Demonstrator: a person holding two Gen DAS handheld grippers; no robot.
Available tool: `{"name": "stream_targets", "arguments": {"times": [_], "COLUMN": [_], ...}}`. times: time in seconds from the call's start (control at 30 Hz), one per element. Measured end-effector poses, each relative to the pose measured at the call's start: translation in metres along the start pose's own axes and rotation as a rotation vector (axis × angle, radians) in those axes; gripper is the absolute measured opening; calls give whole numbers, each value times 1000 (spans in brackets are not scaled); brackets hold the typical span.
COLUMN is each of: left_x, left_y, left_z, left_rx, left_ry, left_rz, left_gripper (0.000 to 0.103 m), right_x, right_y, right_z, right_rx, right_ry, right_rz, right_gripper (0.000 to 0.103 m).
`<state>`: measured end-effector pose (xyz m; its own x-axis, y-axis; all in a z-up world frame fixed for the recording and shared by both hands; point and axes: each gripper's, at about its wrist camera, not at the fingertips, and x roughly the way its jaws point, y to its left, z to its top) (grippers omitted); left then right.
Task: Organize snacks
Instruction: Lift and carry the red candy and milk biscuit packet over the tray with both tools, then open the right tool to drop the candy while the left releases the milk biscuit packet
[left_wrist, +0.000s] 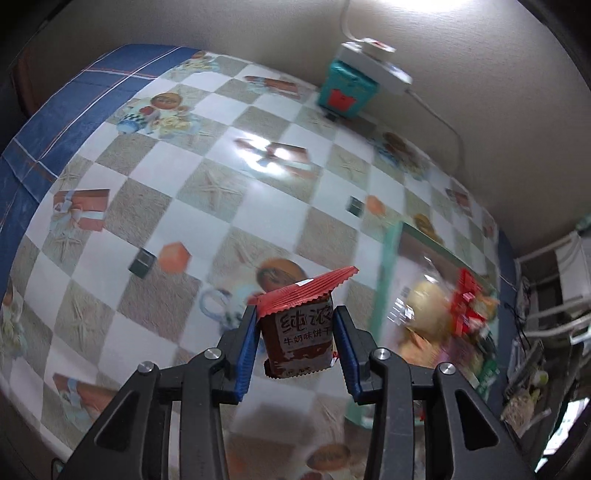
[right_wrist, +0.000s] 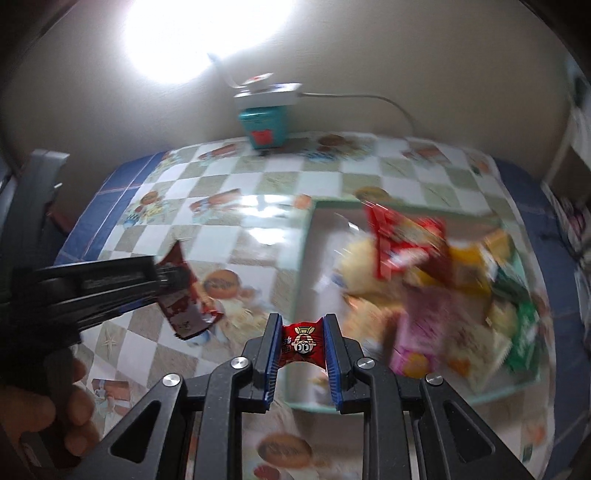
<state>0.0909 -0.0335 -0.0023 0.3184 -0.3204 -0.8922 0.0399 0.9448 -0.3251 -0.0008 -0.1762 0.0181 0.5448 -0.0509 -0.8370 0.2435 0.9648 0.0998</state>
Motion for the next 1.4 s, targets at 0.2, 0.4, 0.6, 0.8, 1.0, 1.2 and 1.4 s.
{"name": "stream_targets", "arguments": {"times": [0.2, 0.4, 0.6, 0.8, 1.0, 1.2, 1.4], "left_x": [-19, -28, -14, 7, 33, 49, 56], "left_y": [-30, -62, -86, -103, -101, -102, -104], "left_z": [-22, -36, -44, -44, -38, -34, -33], "left_rx": [78, 159, 210, 272, 271, 262, 270], "left_ry": [-16, -30, 4, 11, 54, 76, 83], "left_rz": [-41, -70, -87, -79, -72, -82, -67], "left_gripper": [42, 42, 42, 42, 42, 42, 43], "right_x": [-16, -20, -14, -3, 7, 19, 31], "right_y": [-42, -89, -131, -159, -168, -167, -166], "right_z": [-16, -21, -26, -32, -32, -33, -34], "right_rx": [99, 202, 291, 359, 369, 364, 356], "right_ry": [3, 6, 29, 68, 88, 121, 149], "right_rz": [-28, -76, -101, -106, -100, -103, -106], "right_gripper": [24, 24, 24, 24, 24, 24, 27]}}
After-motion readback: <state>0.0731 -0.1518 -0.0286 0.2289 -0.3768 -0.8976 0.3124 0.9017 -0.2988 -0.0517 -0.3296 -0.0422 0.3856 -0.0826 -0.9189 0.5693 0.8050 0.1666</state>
